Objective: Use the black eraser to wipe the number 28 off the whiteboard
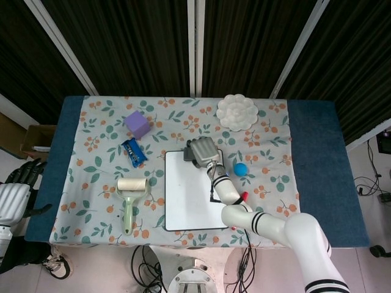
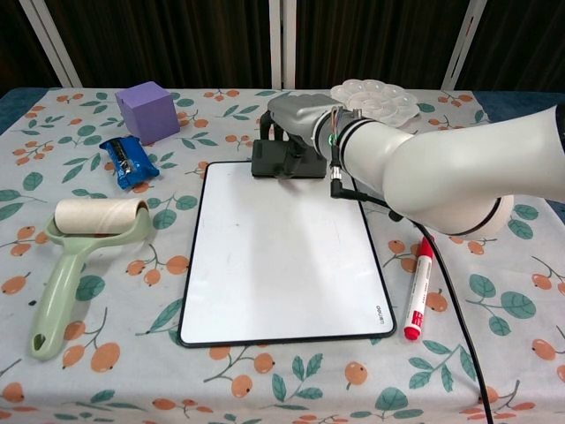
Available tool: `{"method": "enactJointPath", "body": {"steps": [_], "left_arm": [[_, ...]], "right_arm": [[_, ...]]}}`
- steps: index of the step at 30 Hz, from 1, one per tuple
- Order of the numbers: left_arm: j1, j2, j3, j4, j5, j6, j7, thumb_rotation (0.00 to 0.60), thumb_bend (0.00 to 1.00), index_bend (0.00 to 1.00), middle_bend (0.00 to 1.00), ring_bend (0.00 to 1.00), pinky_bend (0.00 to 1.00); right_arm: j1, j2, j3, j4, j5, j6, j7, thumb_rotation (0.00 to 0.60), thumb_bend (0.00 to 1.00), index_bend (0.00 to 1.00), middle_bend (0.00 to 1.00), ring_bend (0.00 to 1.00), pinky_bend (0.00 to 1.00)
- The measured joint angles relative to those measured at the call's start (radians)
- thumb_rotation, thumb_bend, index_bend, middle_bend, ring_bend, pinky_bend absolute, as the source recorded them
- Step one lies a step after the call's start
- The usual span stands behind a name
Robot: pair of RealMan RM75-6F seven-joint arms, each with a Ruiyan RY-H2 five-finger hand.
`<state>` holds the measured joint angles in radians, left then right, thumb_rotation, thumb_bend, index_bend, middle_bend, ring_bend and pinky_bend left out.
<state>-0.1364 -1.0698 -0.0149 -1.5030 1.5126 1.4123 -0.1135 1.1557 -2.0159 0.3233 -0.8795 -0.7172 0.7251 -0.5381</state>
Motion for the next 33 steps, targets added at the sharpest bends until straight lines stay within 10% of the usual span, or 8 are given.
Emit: {"method": "enactJointPath", "body": {"steps": [33], "left_arm": [[-0.001, 0.018, 0.006, -0.061, 0.032, 0.023, 0.027, 0.6, 0.0, 0.08, 0.04, 0.04, 0.16]], "right_arm": [[-0.143, 0.414, -0.182, -0.79, -0.031, 0.093, -0.016, 0.6, 0.39, 0.83, 0.77, 0.67, 0.74]]}}
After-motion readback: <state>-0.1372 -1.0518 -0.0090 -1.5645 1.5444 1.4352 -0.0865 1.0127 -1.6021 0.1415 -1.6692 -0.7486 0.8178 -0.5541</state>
